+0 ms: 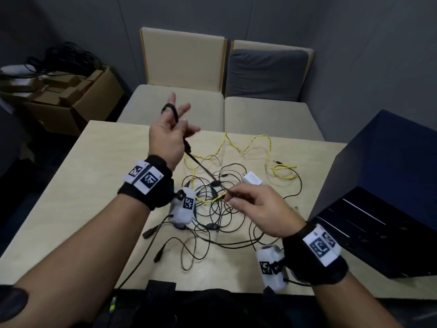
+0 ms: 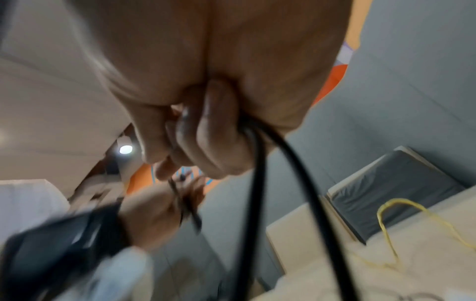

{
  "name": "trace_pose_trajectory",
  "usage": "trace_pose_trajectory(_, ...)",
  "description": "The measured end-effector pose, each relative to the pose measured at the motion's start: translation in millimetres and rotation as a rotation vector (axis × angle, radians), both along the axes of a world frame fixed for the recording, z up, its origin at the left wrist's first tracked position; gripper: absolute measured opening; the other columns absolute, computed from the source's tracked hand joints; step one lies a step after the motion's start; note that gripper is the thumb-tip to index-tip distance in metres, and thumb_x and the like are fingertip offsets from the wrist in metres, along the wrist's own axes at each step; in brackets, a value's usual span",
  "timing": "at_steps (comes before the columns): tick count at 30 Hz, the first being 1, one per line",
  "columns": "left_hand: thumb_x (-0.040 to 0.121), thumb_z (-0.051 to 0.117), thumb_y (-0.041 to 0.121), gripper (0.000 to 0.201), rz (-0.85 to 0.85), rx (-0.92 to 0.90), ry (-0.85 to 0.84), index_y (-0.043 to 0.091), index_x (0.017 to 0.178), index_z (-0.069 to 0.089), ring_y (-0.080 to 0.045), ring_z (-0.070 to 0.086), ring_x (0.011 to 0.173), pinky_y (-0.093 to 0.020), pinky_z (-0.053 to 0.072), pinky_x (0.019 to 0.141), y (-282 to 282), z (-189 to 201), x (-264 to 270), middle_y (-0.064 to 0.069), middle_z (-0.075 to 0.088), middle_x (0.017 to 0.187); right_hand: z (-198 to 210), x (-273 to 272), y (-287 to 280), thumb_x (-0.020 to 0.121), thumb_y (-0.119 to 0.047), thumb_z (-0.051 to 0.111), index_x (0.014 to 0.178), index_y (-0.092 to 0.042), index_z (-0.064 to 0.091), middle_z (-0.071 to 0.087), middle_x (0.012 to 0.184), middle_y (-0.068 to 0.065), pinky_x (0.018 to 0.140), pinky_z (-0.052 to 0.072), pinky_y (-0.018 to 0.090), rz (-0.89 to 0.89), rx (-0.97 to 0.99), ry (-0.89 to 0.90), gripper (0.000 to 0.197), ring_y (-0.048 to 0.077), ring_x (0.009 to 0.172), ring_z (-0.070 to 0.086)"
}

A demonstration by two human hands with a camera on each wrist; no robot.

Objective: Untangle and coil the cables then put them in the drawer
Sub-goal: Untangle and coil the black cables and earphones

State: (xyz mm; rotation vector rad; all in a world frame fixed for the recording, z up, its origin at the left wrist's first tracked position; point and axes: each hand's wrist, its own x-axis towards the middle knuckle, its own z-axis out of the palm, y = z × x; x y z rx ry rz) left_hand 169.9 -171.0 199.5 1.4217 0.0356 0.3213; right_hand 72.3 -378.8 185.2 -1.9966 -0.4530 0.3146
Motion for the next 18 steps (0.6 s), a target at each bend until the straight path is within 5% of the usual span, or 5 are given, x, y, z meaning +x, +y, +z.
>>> trace_pose_trajectory(4,0.097,0.042,-0.003,0.050,-0.180,0.334,0.081,0.016,0.144,0.038,-0.005,0.051,0.051,-0.017,0.048,0.056,-1,-7,-10,0.001,0.063,0.114,30,13,-21,0.088,-0.019,0.063,0.086,-0.030,0.068,0.069,0.081,0.000,0.074,0.047,0.026,-0.153,0.015,-0.182,0.012,0.014,0.078,0.062)
trace_pose_trajectory(6,0.098,0.044,0.003,0.038,-0.286,0.517,0.104,0.010,0.135,0.050,0.000,0.046,0.048,-0.023,0.046,0.062,-2,-7,-15,0.002,0.066,0.105,42,22,-29,0.089,-0.019,0.065,0.087,-0.026,0.070,0.068,0.078,-0.003,0.073,0.047,0.024,-0.222,0.007,-0.241,0.008,0.010,0.076,0.061)
trace_pose_trajectory(9,0.101,0.041,0.016,0.033,-0.439,0.688,0.090,0.002,0.085,0.066,0.013,0.052,0.063,-0.018,0.039,0.066,-5,1,-22,-0.003,0.067,0.110,56,35,-39,0.089,-0.014,0.066,0.083,-0.026,0.069,0.067,0.074,-0.012,0.068,0.043,0.012,-0.296,-0.039,-0.319,0.014,-0.002,0.070,0.058)
trace_pose_trajectory(13,0.100,0.039,0.039,0.038,-0.620,0.682,0.127,0.022,0.088,0.071,-0.005,0.045,0.050,-0.020,0.035,0.053,-10,9,-33,-0.003,0.056,0.060,68,46,-50,0.089,-0.021,0.067,0.079,-0.025,0.068,0.068,0.075,0.004,0.063,0.043,0.021,-0.388,-0.122,-0.388,0.010,0.013,0.069,0.057)
trace_pose_trajectory(18,0.101,0.041,0.024,0.030,-0.878,0.319,0.196,0.013,0.092,0.067,-0.007,0.027,0.041,-0.016,0.024,0.041,-15,17,-45,-0.003,0.043,0.052,71,60,-55,0.089,-0.025,0.066,0.076,-0.017,0.065,0.060,0.068,0.013,0.057,0.036,0.022,-0.448,-0.178,-0.463,0.016,0.009,0.061,0.044)
